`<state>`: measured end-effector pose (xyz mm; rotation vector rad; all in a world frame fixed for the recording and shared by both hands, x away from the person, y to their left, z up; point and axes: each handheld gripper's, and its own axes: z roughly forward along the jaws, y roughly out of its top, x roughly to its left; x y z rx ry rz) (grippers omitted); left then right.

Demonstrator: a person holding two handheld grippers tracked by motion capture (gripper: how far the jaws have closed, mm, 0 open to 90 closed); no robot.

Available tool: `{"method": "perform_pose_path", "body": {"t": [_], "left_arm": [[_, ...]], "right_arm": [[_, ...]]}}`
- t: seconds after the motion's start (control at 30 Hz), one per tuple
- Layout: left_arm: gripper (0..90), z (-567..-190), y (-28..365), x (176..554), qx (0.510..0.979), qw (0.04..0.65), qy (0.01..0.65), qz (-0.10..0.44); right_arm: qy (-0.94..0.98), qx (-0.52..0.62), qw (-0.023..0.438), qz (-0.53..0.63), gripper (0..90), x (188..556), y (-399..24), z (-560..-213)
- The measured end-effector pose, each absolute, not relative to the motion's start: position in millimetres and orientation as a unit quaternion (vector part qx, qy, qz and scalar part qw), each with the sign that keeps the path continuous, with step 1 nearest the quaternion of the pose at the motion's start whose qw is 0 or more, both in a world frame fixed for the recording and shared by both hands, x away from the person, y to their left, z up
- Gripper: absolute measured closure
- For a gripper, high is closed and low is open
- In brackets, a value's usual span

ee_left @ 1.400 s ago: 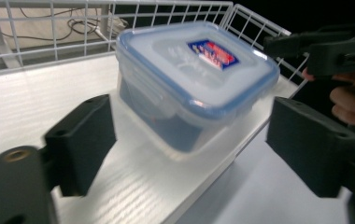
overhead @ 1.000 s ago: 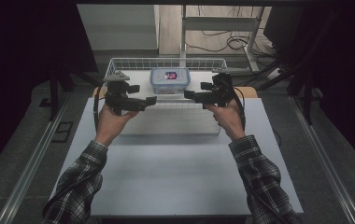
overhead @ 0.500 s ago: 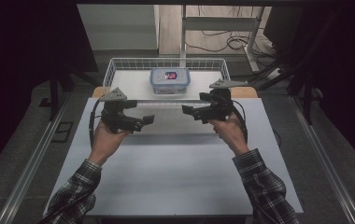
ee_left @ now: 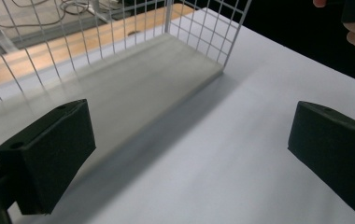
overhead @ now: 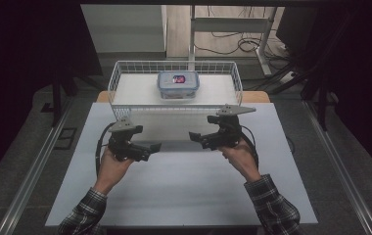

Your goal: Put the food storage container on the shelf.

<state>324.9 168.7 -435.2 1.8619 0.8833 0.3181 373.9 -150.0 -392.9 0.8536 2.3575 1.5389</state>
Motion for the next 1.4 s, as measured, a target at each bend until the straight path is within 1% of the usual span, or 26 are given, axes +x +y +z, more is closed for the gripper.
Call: {"method": "perform_pose_path", "body": {"t": [0.17,0.33,0.7,0.9,1.1,1.27,1.4], "left_arm": [[1.1,-450.3,171.3,315.2,0.762,0.517,0.369,0.126],[2.1,-464.8,173.2,304.7,0.755,0.528,0.368,0.126],[2.5,-482.4,173.6,283.8,0.764,0.516,0.364,0.134],[2.5,-496.1,180.1,272.4,0.766,0.507,0.374,0.127],[2.5,-503.9,186.2,257.8,0.769,0.494,0.381,0.136],[2.4,-511.9,189.9,246.5,0.774,0.483,0.386,0.137],[2.2,-514.9,192.0,239.8,0.779,0.472,0.388,0.141]], "right_arm": [[0.803,0.284,0.113,0.512,0.0,361.8,-153.9,-409.4],[0.809,0.281,0.114,0.504,0.0,351.6,-160.4,-426.6],[0.813,0.290,0.115,0.492,0.0,333.5,-176.4,-450.6],[0.817,0.300,0.104,0.481,0.0,320.4,-185.5,-460.6],[0.819,0.304,0.109,0.475,0.0,307.8,-193.1,-470.1],[0.824,0.302,0.127,0.463,0.0,297.8,-198.0,-478.7],[0.826,0.306,0.132,0.455,0.0,292.9,-203.5,-484.5]]}}
